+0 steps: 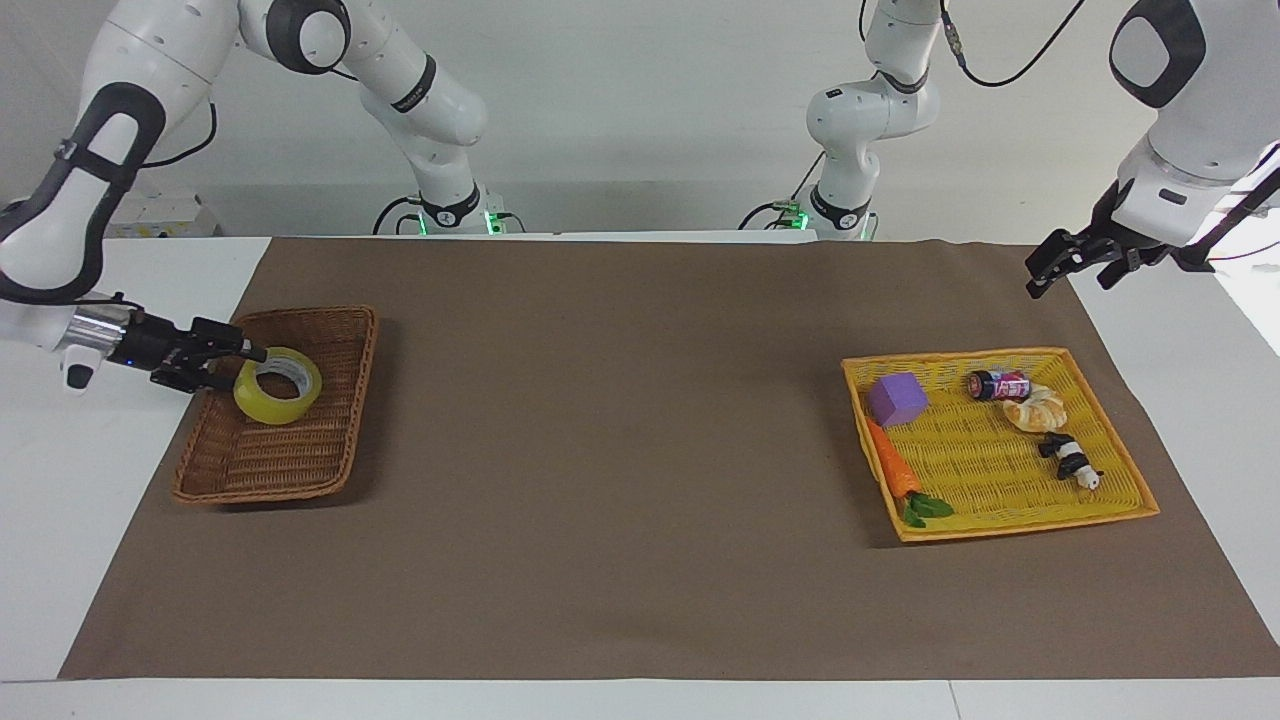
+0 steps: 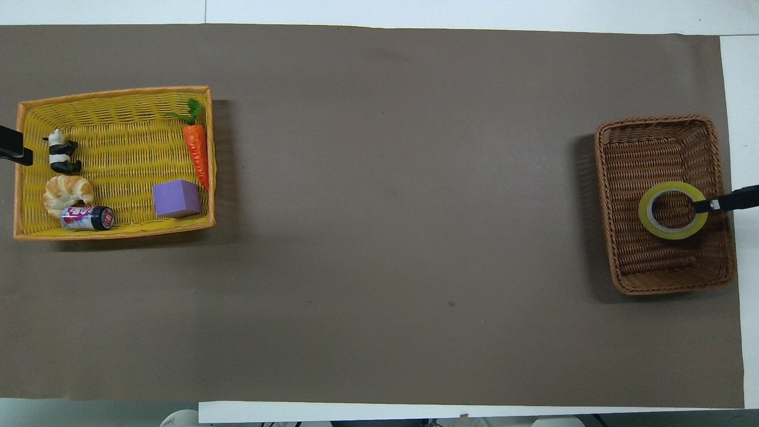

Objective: Move tape to another basket
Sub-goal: 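Release the tape into the brown basket and raise the right gripper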

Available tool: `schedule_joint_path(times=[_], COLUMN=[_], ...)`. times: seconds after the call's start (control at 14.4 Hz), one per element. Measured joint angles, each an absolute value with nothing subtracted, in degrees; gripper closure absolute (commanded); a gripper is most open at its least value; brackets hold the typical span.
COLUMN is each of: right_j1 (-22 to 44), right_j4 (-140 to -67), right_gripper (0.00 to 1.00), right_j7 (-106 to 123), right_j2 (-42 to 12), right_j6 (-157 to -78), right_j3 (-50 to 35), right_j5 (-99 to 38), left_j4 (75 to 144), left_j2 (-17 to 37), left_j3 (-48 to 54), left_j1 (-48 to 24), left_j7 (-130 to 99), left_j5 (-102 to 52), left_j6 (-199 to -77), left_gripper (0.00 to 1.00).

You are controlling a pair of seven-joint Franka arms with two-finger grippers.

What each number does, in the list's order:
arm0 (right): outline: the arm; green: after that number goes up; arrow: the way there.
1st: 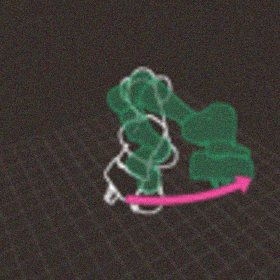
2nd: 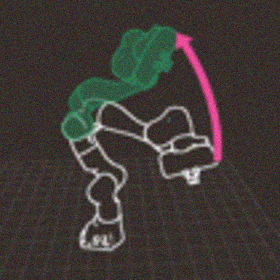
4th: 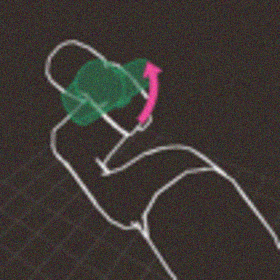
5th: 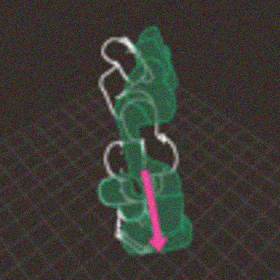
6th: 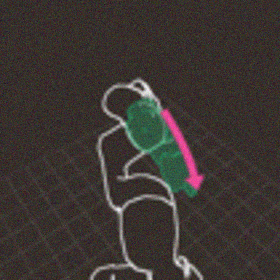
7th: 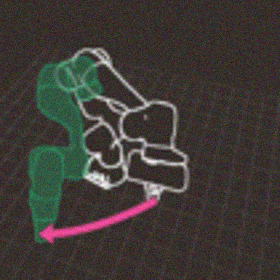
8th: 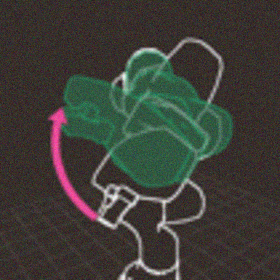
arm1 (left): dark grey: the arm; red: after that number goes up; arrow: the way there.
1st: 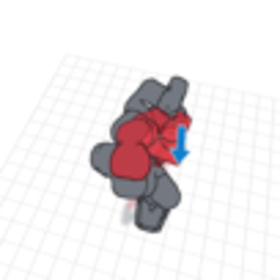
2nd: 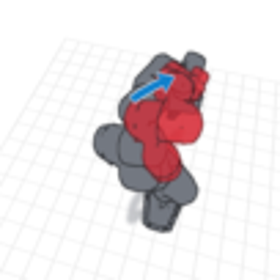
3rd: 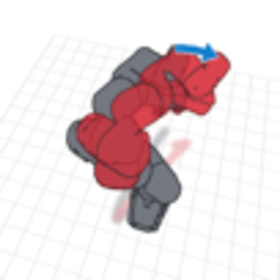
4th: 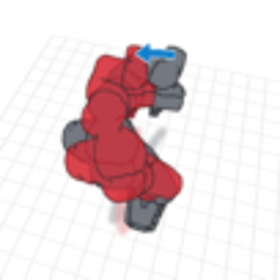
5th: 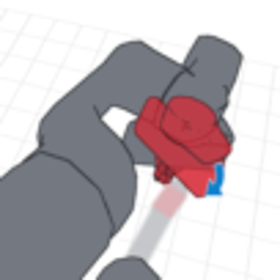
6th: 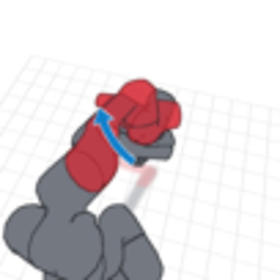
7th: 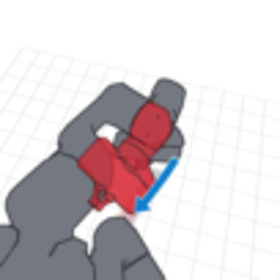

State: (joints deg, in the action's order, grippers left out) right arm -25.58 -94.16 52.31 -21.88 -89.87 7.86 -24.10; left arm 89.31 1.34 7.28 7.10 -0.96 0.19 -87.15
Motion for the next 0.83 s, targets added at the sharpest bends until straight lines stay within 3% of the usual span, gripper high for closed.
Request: schedule_joint_path(times=[0.55,0.83], right_j1=[-12.8,-8.7], right_j4=[-93.2,-92.8], right_gripper=[0.00,0.00], right_j7=[33.9,15.0], right_j2=[-5.7,-1.0], right_j6=[-90.9,-85.2], right_j3=[7.4,7.2], right_j5=[-6.7,-2.1], left_j4=[89.4,89.6], left_j2=[1.3,1.3], left_j3=[5.7,5.6], left_j1=[7.2,7.3], left_j7=[-0.9,-0.9], left_j5=[-1.7,-1.7], left_j6=[-86.8,-86.8], left_gripper=[0.00,0.00])
